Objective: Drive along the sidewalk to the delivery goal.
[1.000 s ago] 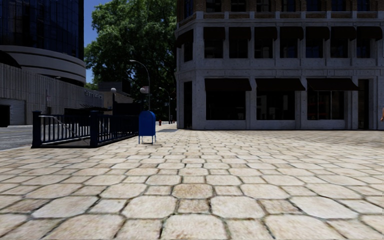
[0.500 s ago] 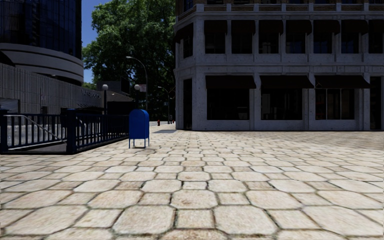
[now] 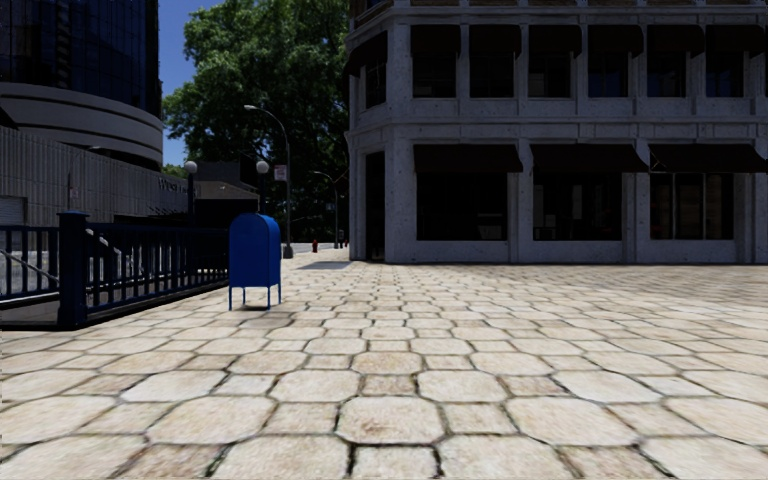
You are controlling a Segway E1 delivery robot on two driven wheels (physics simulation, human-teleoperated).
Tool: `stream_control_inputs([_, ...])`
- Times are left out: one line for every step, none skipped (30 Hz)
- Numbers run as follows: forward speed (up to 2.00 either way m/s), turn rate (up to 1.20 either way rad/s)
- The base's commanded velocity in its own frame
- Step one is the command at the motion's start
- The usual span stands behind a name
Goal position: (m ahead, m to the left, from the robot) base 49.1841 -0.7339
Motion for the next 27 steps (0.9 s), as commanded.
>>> stream_control_inputs([2.0,0.0])
stream_control_inputs([2.0,0.0])
stream_control_inputs([2.0,0.0])
stream_control_inputs([2.0,0.0])
stream_control_inputs([2.0,0.0])
stream_control_inputs([2.0,0.0])
stream_control_inputs([2.0,0.0])
stream_control_inputs([2.0,0.0])
stream_control_inputs([2.0,0.0])
stream_control_inputs([2.0,0.0])
stream_control_inputs([2.0,0.0])
stream_control_inputs([2.0,0.0])
stream_control_inputs([2.0,0.0])
stream_control_inputs([2.0,0.0])
stream_control_inputs([2.0,0.0])
stream_control_inputs([2.0,0.0])
stream_control_inputs([2.0,0.0])
stream_control_inputs([2.0,0.0])
stream_control_inputs([2.0,0.0])
stream_control_inputs([2.0,0.0])
stream_control_inputs([2.0,0.0])
stream_control_inputs([2.0,0.0])
stream_control_inputs([2.0,0.0])
stream_control_inputs([2.0,0.0])
stream_control_inputs([2.0,0.0])
stream_control_inputs([2.0,0.0])
stream_control_inputs([2.0,0.0])
